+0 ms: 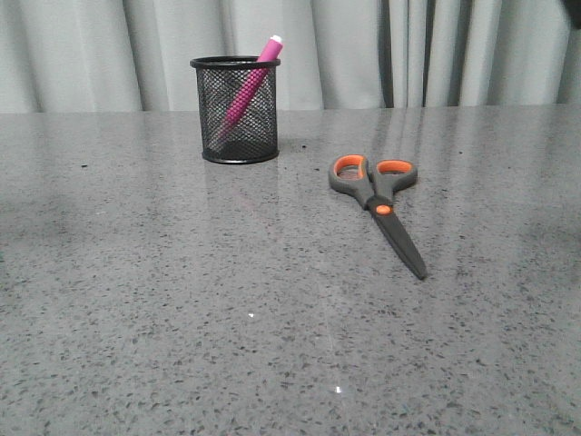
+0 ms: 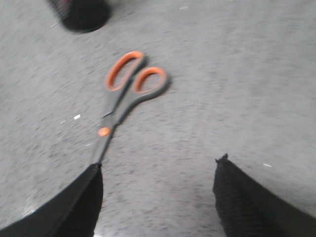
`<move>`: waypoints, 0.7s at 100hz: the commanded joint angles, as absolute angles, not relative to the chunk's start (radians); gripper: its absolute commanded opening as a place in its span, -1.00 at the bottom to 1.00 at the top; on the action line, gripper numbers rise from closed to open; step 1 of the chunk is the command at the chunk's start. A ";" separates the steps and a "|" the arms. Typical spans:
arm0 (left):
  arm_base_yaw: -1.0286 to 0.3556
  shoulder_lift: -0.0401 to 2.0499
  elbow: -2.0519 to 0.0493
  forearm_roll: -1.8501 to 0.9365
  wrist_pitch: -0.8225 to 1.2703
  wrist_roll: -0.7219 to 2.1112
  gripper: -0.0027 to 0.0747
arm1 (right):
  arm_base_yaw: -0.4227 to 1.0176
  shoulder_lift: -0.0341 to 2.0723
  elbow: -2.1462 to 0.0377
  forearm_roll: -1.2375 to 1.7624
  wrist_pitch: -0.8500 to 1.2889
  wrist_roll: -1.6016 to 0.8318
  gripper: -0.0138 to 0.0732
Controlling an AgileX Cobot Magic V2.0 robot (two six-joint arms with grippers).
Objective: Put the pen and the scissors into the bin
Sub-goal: 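Withdraw the left gripper from the mesh cup, then lower the right gripper onto the scissors handles and close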
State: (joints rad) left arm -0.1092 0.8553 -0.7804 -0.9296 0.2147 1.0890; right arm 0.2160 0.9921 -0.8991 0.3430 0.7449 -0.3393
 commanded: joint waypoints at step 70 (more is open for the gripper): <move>-0.108 0.670 -0.566 -0.968 0.114 1.078 -0.98 | 0.522 1.665 -1.485 -0.065 1.032 0.153 0.31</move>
State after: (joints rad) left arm -0.1092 0.6739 -0.5366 -0.9480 0.1670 1.0890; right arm 0.4942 1.6604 -1.4205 0.0000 1.0324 0.1057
